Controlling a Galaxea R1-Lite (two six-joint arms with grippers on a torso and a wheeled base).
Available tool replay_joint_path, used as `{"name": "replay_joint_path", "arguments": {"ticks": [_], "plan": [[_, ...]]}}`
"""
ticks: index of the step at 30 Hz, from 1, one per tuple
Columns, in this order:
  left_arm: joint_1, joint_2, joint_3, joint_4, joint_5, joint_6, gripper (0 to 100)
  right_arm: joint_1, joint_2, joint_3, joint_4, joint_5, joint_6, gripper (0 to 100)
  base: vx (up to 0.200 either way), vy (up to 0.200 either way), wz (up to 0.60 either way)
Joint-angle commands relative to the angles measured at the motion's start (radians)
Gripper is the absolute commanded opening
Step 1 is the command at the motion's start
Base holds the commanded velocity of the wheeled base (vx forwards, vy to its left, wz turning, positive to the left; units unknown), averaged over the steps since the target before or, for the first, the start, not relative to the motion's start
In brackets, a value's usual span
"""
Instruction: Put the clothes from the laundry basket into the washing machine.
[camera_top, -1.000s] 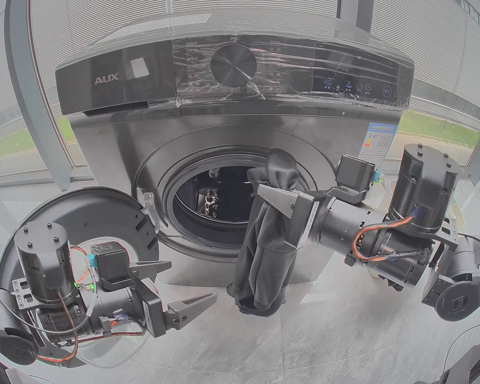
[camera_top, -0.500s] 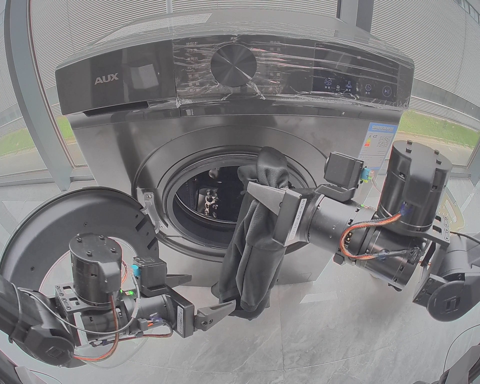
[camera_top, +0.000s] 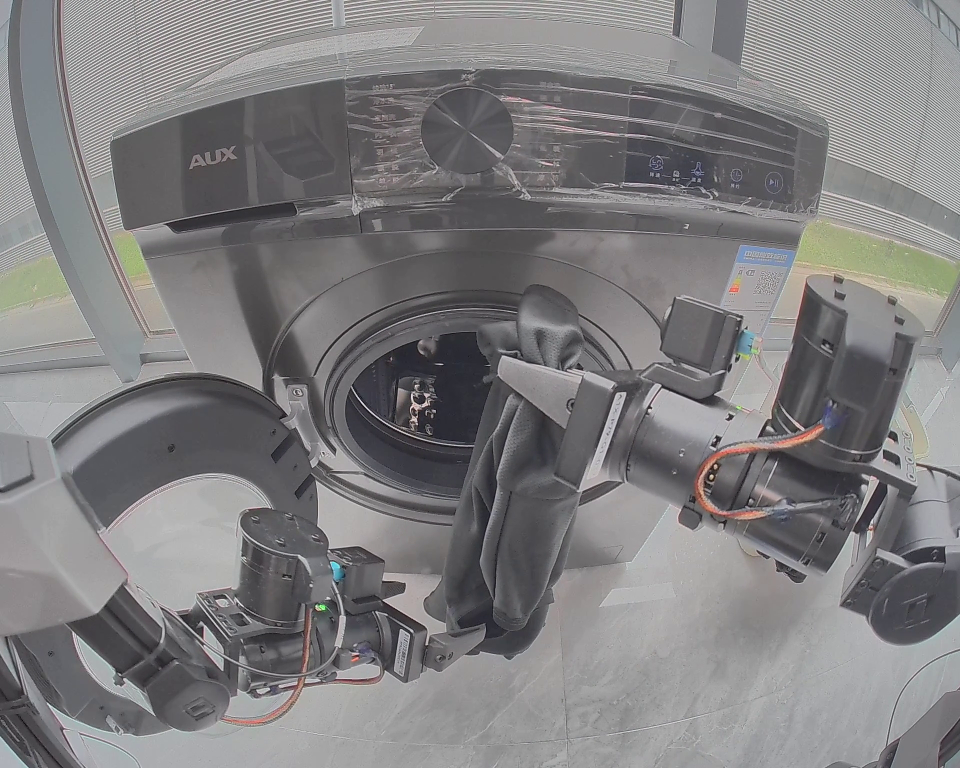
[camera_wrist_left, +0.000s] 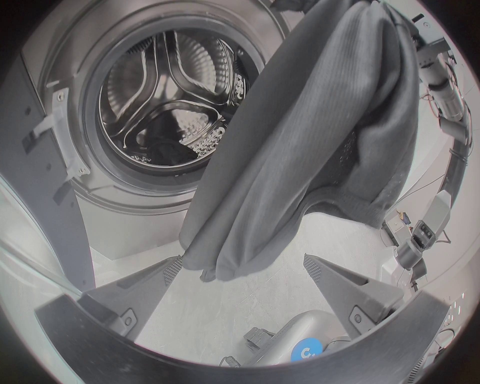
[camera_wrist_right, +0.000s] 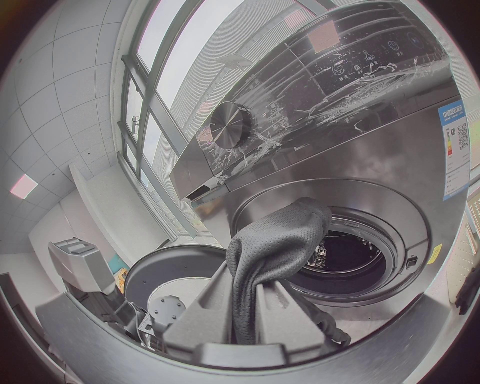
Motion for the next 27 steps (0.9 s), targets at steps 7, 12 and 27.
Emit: {"name": "replay_joint_path", "arguments": {"ticks": [7, 12, 27], "plan": [[0.003, 0.205, -0.022, -0.143, -0.015, 0.004, 100, 0.016, -0.008, -0.006, -0.001, 0.001, 0.0, 0, 0.0, 0.0, 0.0], [0.009, 0.296, -0.042, -0.238, -0.015, -0.001, 100, 0.019, -0.012, -0.004, -0.001, 0.0, 0.0, 0, 0.0, 0.0, 0.0], [0.029, 0.388, -0.057, -0.386, 0.036, -0.004, 100, 0.026, -0.014, -0.001, -0.001, 0.0, -0.002, 0, 0.0, 0.0, 0.0]]}}
